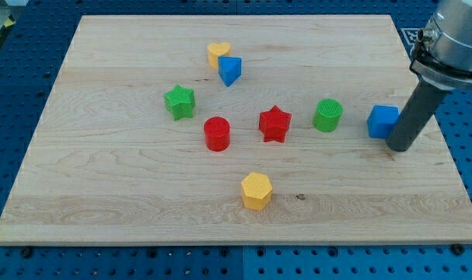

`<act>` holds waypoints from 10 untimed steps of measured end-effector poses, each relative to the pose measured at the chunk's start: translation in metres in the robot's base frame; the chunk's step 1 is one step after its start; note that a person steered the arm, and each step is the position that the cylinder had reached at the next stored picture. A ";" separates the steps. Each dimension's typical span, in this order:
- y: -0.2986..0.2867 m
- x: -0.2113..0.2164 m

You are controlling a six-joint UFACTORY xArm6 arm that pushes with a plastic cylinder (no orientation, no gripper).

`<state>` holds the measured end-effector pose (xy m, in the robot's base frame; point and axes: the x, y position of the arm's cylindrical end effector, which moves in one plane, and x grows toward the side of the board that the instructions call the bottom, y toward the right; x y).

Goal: Place the blue blocks at the bottom right of the heart

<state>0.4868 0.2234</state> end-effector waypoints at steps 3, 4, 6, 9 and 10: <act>-0.012 -0.066; -0.017 -0.092; -0.033 -0.140; -0.078 -0.146; -0.104 -0.145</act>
